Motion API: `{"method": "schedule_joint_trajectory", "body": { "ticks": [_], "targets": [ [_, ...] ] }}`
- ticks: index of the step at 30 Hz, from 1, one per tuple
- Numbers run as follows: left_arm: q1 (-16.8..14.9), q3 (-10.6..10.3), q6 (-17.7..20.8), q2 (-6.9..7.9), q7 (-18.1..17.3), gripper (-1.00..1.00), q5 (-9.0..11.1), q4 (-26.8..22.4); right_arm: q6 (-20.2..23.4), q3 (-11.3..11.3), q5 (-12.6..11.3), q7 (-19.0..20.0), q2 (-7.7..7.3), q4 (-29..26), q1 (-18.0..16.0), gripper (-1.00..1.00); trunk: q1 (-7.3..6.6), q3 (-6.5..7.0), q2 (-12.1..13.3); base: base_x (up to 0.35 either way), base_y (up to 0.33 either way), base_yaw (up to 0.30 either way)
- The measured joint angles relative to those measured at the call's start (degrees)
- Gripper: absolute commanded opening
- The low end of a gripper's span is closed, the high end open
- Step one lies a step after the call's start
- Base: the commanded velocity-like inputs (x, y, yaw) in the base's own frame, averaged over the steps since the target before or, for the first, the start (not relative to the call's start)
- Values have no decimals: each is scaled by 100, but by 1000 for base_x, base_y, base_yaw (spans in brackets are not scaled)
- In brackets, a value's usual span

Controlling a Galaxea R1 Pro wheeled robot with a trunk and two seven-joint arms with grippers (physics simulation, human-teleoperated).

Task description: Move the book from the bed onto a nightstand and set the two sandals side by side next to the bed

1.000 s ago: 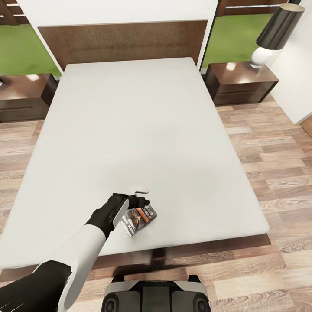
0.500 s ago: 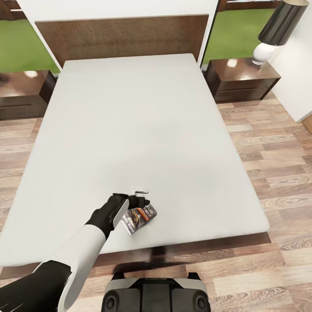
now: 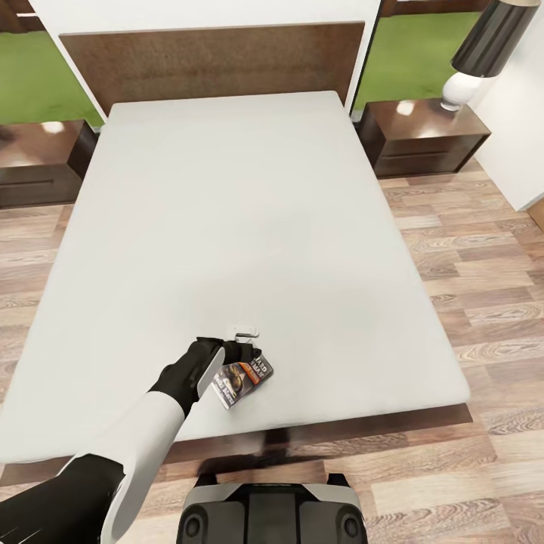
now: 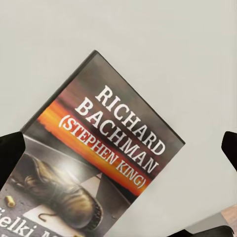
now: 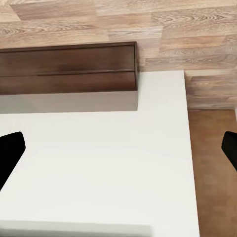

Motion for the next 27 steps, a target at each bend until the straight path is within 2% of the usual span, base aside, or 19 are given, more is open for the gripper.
{"method": "schedule_joint_trajectory", "body": {
  "ticks": [7,15,27],
  "targets": [
    [-10,0,-93,-11,8,100,0,-17,0,3,0,0,-1,-2,0,100,0,-2,0,0,0,0],
    [-174,3,-157,-7,30,100,-7,-127,-4,12,0,0,0,-2,0,100,0,-2,0,0,0,0],
    [-346,7,-281,1,386,100,1,-157,-8,28,7,0,6,-2,0,100,0,-3,0,0,0,0]
  ]
}}
